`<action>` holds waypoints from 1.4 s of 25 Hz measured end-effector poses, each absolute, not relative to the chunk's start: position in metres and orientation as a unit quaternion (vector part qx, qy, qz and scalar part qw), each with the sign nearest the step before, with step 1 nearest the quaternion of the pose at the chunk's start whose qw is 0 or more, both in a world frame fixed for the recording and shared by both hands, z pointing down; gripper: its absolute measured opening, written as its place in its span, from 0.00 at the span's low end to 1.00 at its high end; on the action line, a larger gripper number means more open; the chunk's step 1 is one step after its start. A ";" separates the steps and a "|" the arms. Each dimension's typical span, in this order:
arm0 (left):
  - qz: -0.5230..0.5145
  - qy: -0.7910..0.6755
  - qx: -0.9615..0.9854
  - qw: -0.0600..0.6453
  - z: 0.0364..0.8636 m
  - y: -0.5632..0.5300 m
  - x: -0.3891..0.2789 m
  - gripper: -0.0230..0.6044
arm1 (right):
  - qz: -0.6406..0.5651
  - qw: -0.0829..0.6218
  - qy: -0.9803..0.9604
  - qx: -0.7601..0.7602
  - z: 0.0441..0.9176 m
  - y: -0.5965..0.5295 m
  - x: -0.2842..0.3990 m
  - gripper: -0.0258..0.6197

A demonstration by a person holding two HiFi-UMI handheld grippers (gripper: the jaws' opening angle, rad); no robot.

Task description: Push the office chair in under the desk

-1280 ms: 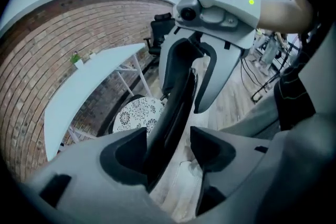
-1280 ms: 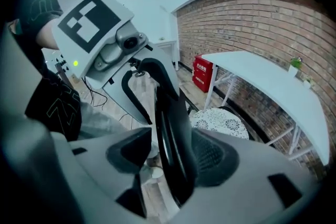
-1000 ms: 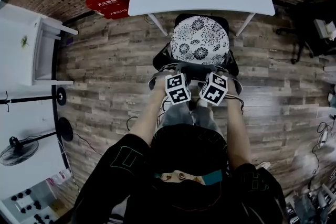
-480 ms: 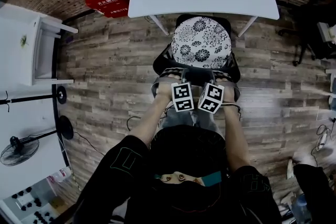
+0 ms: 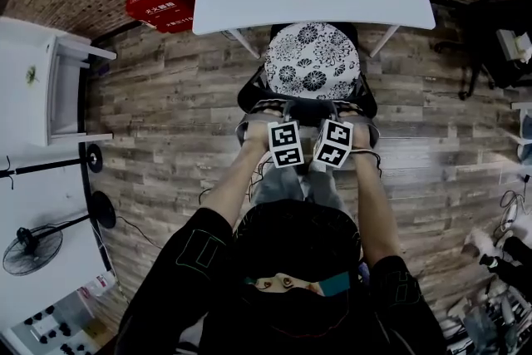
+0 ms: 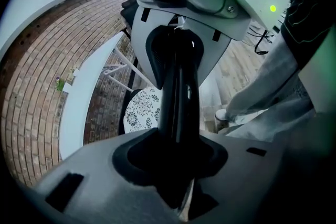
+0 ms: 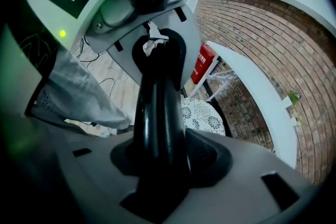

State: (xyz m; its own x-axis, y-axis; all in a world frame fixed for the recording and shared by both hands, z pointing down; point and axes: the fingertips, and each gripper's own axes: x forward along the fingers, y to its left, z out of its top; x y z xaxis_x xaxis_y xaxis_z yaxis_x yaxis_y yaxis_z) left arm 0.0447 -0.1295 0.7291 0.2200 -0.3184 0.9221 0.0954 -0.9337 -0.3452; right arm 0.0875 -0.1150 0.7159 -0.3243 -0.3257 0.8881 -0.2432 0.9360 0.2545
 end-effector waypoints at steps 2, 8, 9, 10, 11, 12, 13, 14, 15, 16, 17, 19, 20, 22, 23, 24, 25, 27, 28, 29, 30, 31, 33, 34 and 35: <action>-0.621 0.070 -0.763 0.167 0.730 -0.137 0.047 0.25 | -0.037 0.555 -0.813 0.172 0.715 -0.123 0.090 0.31; -0.621 0.067 -0.763 0.166 0.731 -0.156 0.052 0.24 | -0.035 0.556 -0.814 0.166 0.716 -0.142 0.094 0.30; -0.622 0.066 -0.763 0.164 0.731 -0.160 0.053 0.24 | -0.038 0.558 -0.812 0.166 0.716 -0.147 0.096 0.30; -0.622 0.065 -0.763 0.162 0.731 -0.163 0.053 0.24 | -0.041 0.560 -0.811 0.166 0.716 -0.151 0.097 0.30; -0.622 0.065 -0.763 0.161 0.731 -0.166 0.054 0.24 | -0.043 0.561 -0.810 0.165 0.717 -0.155 0.098 0.30; -0.622 0.064 -0.764 0.160 0.731 -0.169 0.055 0.24 | -0.042 0.561 -0.811 0.163 0.717 -0.157 0.099 0.30; -0.622 0.064 -0.764 0.160 0.731 -0.172 0.056 0.24 | -0.039 0.560 -0.812 0.160 0.717 -0.160 0.099 0.30; -0.622 0.064 -0.764 0.162 0.731 -0.176 0.057 0.24 | -0.037 0.559 -0.813 0.159 0.717 -0.162 0.099 0.30; -0.621 0.065 -0.763 0.165 0.731 -0.180 0.057 0.23 | -0.036 0.559 -0.814 0.158 0.716 -0.166 0.099 0.30; -0.620 0.067 -0.763 0.168 0.731 -0.184 0.058 0.23 | -0.037 0.558 -0.814 0.158 0.715 -0.170 0.100 0.30; -0.620 0.068 -0.763 0.170 0.731 -0.188 0.059 0.23 | -0.039 0.559 -0.813 0.157 0.715 -0.174 0.101 0.30; -0.619 0.071 -0.762 0.173 0.731 -0.196 0.062 0.22 | -0.041 0.561 -0.812 0.156 0.716 -0.183 0.104 0.30; -0.619 0.071 -0.763 0.173 0.731 -0.200 0.063 0.22 | -0.040 0.561 -0.812 0.154 0.717 -0.186 0.106 0.30; -0.620 0.071 -0.762 0.171 0.732 -0.206 0.067 0.22 | -0.036 0.560 -0.814 0.149 0.716 -0.191 0.109 0.30; -0.621 0.070 -0.762 0.169 0.733 -0.209 0.068 0.22 | -0.035 0.559 -0.815 0.148 0.715 -0.194 0.110 0.30; -0.622 0.071 -0.761 0.169 0.733 -0.212 0.070 0.22 | -0.036 0.558 -0.816 0.148 0.715 -0.197 0.111 0.30; -0.623 0.072 -0.761 0.169 0.732 -0.216 0.071 0.22 | -0.037 0.558 -0.816 0.149 0.715 -0.202 0.113 0.30; -0.623 0.074 -0.760 0.170 0.731 -0.225 0.073 0.21 | -0.036 0.558 -0.816 0.146 0.715 -0.210 0.114 0.30; -0.623 0.075 -0.760 0.170 0.731 -0.229 0.073 0.21 | -0.036 0.558 -0.817 0.144 0.715 -0.213 0.114 0.30; -0.623 0.076 -0.760 0.169 0.732 -0.232 0.073 0.21 | -0.037 0.557 -0.817 0.142 0.715 -0.217 0.114 0.30; -0.623 0.077 -0.760 0.169 0.732 -0.235 0.074 0.21 | -0.039 0.557 -0.818 0.142 0.714 -0.220 0.115 0.30; -0.623 0.078 -0.760 0.169 0.733 -0.238 0.075 0.21 | -0.041 0.557 -0.818 0.141 0.714 -0.223 0.116 0.30; -0.622 0.080 -0.760 0.169 0.734 -0.244 0.079 0.21 | -0.040 0.558 -0.817 0.139 0.716 -0.228 0.120 0.29; -0.622 0.081 -0.760 0.170 0.733 -0.248 0.081 0.21 | -0.039 0.558 -0.817 0.138 0.716 -0.231 0.122 0.29; -0.621 0.081 -0.761 0.170 0.733 -0.251 0.082 0.21 | -0.040 0.558 -0.817 0.138 0.716 -0.235 0.123 0.30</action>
State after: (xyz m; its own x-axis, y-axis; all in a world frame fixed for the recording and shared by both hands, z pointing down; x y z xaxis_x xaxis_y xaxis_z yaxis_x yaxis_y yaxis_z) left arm 0.0820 -0.2514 0.7328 0.2150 -0.3355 0.9172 0.0877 -0.9287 -0.3603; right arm 0.1231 -0.2355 0.7160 -0.3392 -0.2702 0.9011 -0.1806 0.9588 0.2195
